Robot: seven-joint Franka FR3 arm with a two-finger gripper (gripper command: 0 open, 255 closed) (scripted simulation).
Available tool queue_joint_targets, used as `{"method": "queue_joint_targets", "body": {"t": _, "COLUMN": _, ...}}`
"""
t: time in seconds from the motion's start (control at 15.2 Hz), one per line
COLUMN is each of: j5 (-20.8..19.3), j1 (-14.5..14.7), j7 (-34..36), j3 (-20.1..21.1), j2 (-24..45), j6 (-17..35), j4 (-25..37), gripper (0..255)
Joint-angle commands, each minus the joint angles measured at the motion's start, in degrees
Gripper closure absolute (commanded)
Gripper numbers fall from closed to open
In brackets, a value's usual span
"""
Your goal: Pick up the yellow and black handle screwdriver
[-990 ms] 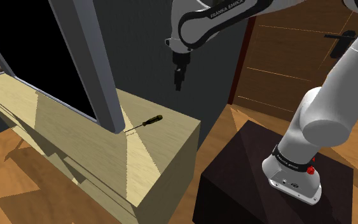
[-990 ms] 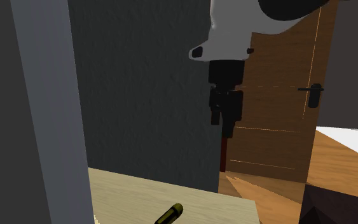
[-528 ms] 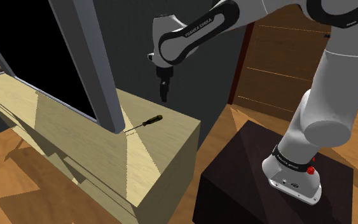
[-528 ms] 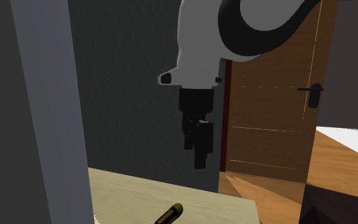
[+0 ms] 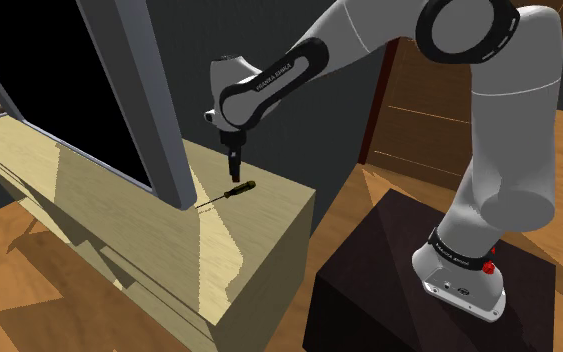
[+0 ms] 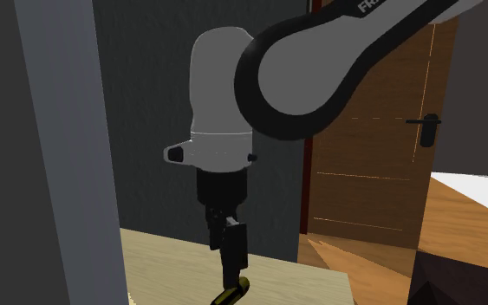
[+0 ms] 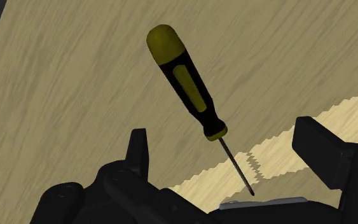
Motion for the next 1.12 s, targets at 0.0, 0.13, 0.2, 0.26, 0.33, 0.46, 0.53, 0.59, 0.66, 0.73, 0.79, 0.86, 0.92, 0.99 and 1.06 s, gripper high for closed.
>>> {"method": "queue_joint_targets", "body": {"t": 0.0, "j5": -0.4, "j1": 0.8, "j7": -0.9, "j3": 0.7, "j2": 3.9, "j6": -0.3, "j4": 3.9, "gripper": 0}}
{"method": "queue_joint_targets", "body": {"t": 0.13, "j5": -0.8, "j1": 1.7, "j7": -1.8, "j3": 1.3, "j2": 7.8, "j6": -0.4, "j4": 7.5, "gripper": 0}}
{"method": "queue_joint_targets", "body": {"t": 0.2, "j5": -0.9, "j1": 1.9, "j7": -2.0, "j3": 1.4, "j2": 8.7, "j6": -0.4, "j4": 8.5, "gripper": 0}}
{"method": "queue_joint_targets", "body": {"t": 0.26, "j5": -0.9, "j1": 1.9, "j7": -2.0, "j3": 1.4, "j2": 9.2, "j6": 0.1, "j4": 8.3, "gripper": 0}}
{"method": "queue_joint_targets", "body": {"t": 0.33, "j5": -1.0, "j1": 2.0, "j7": -2.0, "j3": 1.3, "j2": 9.6, "j6": 0.7, "j4": 8.2, "gripper": 0}}
{"method": "queue_joint_targets", "body": {"t": 0.46, "j5": -1.1, "j1": 2.0, "j7": -2.0, "j3": 1.3, "j2": 10.5, "j6": 1.8, "j4": 8.0, "gripper": 0}}
{"method": "queue_joint_targets", "body": {"t": 0.53, "j5": -1.2, "j1": 2.1, "j7": -2.0, "j3": 1.2, "j2": 11.0, "j6": 2.3, "j4": 8.0, "gripper": 0}}
{"method": "queue_joint_targets", "body": {"t": 0.59, "j5": -1.2, "j1": 2.1, "j7": -2.0, "j3": 1.2, "j2": 11.5, "j6": 2.9, "j4": 7.9, "gripper": 0}}
{"method": "queue_joint_targets", "body": {"t": 0.66, "j5": -1.3, "j1": 2.1, "j7": -2.0, "j3": 1.1, "j2": 12.0, "j6": 3.4, "j4": 7.9, "gripper": 0}}
{"method": "queue_joint_targets", "body": {"t": 0.73, "j5": -1.3, "j1": 2.1, "j7": -1.9, "j3": 1.1, "j2": 12.3, "j6": 3.7, "j4": 7.8, "gripper": 0}}
{"method": "queue_joint_targets", "body": {"t": 0.79, "j5": -1.3, "j1": 2.1, "j7": -1.9, "j3": 1.1, "j2": 12.3, "j6": 3.7, "j4": 7.8, "gripper": 0}}
{"method": "queue_joint_targets", "body": {"t": 0.86, "j5": -1.3, "j1": 2.1, "j7": -2.0, "j3": 1.1, "j2": 12.2, "j6": 3.8, "j4": 7.7, "gripper": 255}}
{"method": "queue_joint_targets", "body": {"t": 0.92, "j5": -1.3, "j1": 2.1, "j7": -2.0, "j3": 1.1, "j2": 12.1, "j6": 3.8, "j4": 7.6, "gripper": 255}}
{"method": "queue_joint_targets", "body": {"t": 0.99, "j5": -1.3, "j1": 2.1, "j7": -2.0, "j3": 1.1, "j2": 12.1, "j6": 3.8, "j4": 7.6, "gripper": 255}}
{"method": "queue_joint_targets", "body": {"t": 1.06, "j5": -1.3, "j1": 2.1, "j7": -2.0, "j3": 1.1, "j2": 12.1, "j6": 3.8, "j4": 7.7, "gripper": 255}}
